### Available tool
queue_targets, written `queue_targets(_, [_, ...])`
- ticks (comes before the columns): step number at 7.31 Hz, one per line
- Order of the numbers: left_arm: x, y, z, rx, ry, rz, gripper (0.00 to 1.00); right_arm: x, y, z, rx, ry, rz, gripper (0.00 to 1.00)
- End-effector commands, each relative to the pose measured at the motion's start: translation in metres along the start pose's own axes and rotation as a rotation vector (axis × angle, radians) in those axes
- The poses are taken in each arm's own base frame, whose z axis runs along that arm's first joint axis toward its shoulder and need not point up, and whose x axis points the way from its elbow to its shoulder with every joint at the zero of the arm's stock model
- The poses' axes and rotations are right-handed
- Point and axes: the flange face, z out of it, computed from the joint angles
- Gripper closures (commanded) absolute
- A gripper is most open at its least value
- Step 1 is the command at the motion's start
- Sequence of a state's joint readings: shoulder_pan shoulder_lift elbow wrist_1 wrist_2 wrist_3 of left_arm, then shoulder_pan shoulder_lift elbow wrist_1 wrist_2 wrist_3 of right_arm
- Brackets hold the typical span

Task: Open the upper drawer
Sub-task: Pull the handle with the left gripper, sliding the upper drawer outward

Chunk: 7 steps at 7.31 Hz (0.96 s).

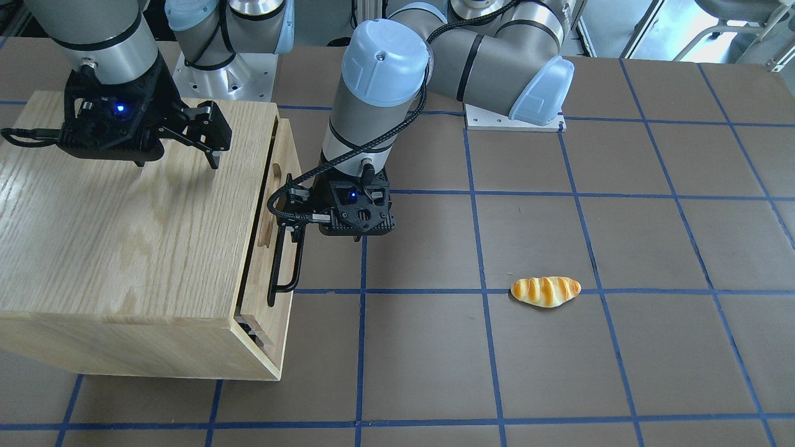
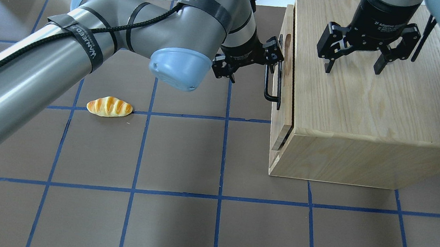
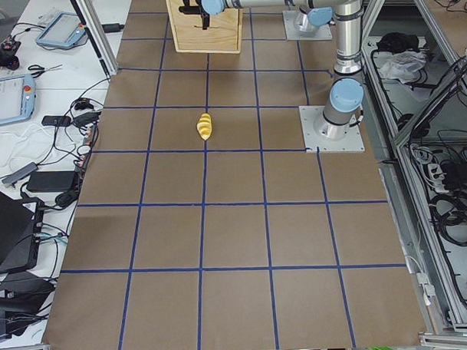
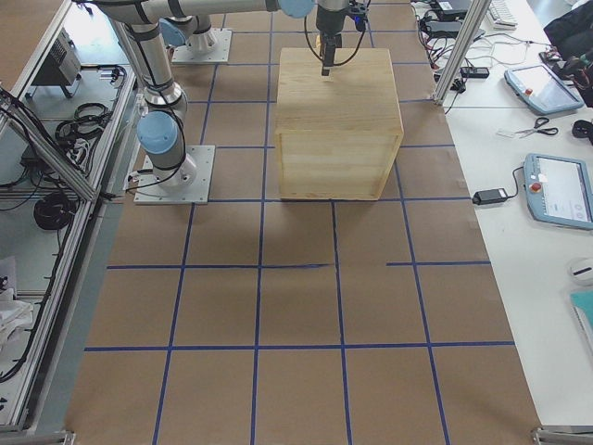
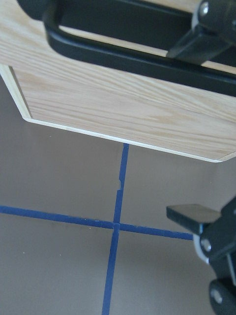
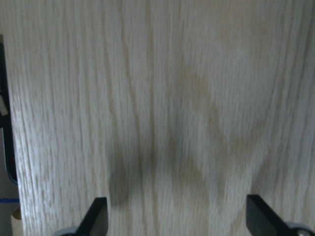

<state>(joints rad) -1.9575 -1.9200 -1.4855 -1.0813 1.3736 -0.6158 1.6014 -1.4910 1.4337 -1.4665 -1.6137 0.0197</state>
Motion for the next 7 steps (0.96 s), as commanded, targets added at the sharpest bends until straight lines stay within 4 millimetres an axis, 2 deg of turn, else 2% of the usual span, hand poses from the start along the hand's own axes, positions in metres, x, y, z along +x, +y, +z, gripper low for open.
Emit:
queue_targets(1, [-0.008,-0.007,-0.002,0.0,-0.005,-0.015,0.0,0.0,0.0,0.0,0.001,0.0,-0.001,0.0])
queue_targets(3, [-0.01,-0.01,0.0,-0.001,-0.007,-0.013,0.0,0.0,0.0,0.0,0.001,0.0,0.0,0.0])
queue_targets(4, [-0.017,-0.016,-0.008,0.009,-0.005,-0.017,0.0,0.0,0.0,0.0,0.001,0.0,-0.001,0.0])
queue_targets(5, [-0.025,-0.023,-0.008,0.009,-0.009,-0.015,0.0,0.0,0.0,0.0,-0.001,0.0,0.0,0.0])
queue_targets(7, [-0.027,-0.026,-0.01,0.022,-0.023,-0.009,0.0,0.0,0.0,0.0,0.001,0.0,0.0,0.0])
